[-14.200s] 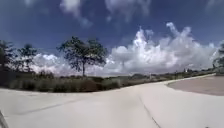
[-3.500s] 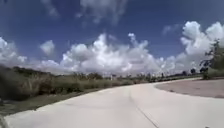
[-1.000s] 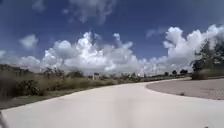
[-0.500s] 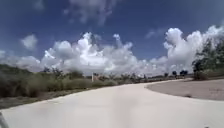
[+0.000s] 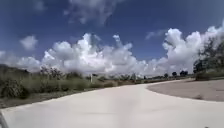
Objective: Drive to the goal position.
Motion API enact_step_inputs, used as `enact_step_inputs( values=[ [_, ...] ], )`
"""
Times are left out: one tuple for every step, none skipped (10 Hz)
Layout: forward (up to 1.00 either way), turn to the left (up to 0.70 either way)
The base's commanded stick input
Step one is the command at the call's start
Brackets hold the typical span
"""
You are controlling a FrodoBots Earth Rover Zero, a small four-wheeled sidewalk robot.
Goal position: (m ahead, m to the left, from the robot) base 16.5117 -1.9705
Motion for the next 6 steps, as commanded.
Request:
enact_step_inputs(
  values=[
    [0.7, 0.0],
    [0.7, 0.0],
    [0.7, 0.0],
    [0.7, 0.0],
    [0.7, 0.0],
    [0.7, 0.0]
  ],
)
